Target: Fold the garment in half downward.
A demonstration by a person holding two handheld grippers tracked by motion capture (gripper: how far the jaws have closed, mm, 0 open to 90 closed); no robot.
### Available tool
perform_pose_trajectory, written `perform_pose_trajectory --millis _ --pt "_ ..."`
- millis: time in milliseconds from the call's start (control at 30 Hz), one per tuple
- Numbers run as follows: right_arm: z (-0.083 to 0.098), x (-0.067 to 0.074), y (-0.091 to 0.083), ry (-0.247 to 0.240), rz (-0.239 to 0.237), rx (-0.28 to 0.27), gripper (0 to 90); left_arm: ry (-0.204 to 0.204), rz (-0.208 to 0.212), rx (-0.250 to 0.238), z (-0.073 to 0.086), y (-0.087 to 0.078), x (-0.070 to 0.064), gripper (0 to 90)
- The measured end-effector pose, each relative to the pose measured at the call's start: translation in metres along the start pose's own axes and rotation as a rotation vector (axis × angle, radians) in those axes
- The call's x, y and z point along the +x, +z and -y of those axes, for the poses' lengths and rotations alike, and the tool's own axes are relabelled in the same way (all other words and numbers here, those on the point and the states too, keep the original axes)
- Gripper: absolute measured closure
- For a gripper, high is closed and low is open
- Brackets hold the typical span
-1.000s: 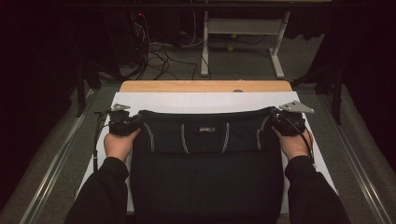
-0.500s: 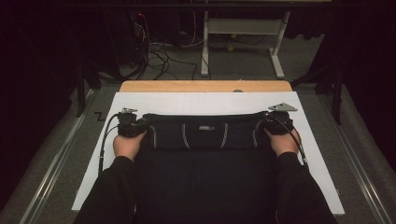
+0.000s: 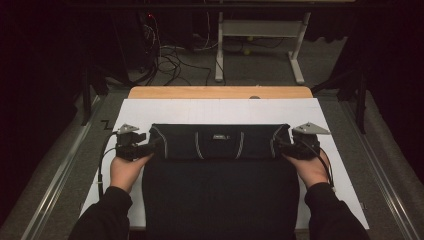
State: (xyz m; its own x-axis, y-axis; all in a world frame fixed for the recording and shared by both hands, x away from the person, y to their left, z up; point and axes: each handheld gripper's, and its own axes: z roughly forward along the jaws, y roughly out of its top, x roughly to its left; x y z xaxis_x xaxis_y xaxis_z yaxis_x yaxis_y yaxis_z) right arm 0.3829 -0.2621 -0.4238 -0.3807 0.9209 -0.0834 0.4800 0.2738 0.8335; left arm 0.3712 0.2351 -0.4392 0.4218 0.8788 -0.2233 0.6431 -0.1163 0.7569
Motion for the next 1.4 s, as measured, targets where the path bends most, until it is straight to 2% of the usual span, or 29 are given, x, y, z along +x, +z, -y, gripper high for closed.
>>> perform_pose_trajectory --millis 33,133,233,333,433,567,633,667,767,867,1033,1133,1333,1400 --pt "0.004 0.004 -0.003 -0.006 -0.02 -0.004 37.2 0.015 0.019 0.014 0.004 0.002 -0.004 25.9" --pt "0.018 0.015 -0.002 -0.018 -0.066 0.036 37.9 0.068 0.015 0.069 0.012 0.014 -0.014 26.0" --pt "0.026 0.021 0.005 -0.04 -0.079 0.105 38.0 0.081 0.023 0.122 0.014 0.028 -0.016 27.6" --pt "0.034 0.02 0.013 -0.032 -0.079 0.161 39.5 0.089 0.02 0.142 0.016 0.036 -0.017 34.4" --pt "0.04 0.02 0.018 -0.04 -0.093 0.203 47.1 0.121 0.0 0.156 0.018 0.038 -0.019 45.9" --pt "0.041 0.021 0.016 -0.051 -0.091 0.175 65.5 0.136 0.015 0.15 0.018 0.038 -0.021 60.1" --pt "0.042 0.023 0.015 -0.083 -0.077 0.156 78.5 0.138 0.018 0.139 0.018 0.037 -0.023 66.7" --pt "0.041 0.023 0.013 -0.084 -0.077 0.146 79.9 0.139 0.019 0.128 0.018 0.035 -0.023 68.9" --pt "0.039 0.022 0.007 -0.081 -0.076 0.11 81.8 0.122 0.028 0.072 0.015 0.025 -0.023 70.9" --pt "0.038 0.022 -0.002 -0.082 -0.082 0.069 82.2 0.129 0.044 0.028 0.014 0.014 -0.025 70.8" --pt "0.04 0.027 -0.022 -0.113 -0.098 0.004 82.5 0.138 0.075 -0.017 0.016 -0.004 -0.031 70.7" --pt "0.045 0.029 -0.034 -0.125 -0.108 -0.023 82.4 0.134 0.102 -0.018 0.022 -0.011 -0.032 70.7" --pt "0.06 0.032 -0.052 -0.129 -0.124 -0.04 82.4 0.138 0.13 0.001 0.039 -0.021 -0.034 70.5" --pt "0.067 0.034 -0.058 -0.14 -0.124 -0.043 82.4 0.156 0.131 0.019 0.045 -0.023 -0.035 70.5"
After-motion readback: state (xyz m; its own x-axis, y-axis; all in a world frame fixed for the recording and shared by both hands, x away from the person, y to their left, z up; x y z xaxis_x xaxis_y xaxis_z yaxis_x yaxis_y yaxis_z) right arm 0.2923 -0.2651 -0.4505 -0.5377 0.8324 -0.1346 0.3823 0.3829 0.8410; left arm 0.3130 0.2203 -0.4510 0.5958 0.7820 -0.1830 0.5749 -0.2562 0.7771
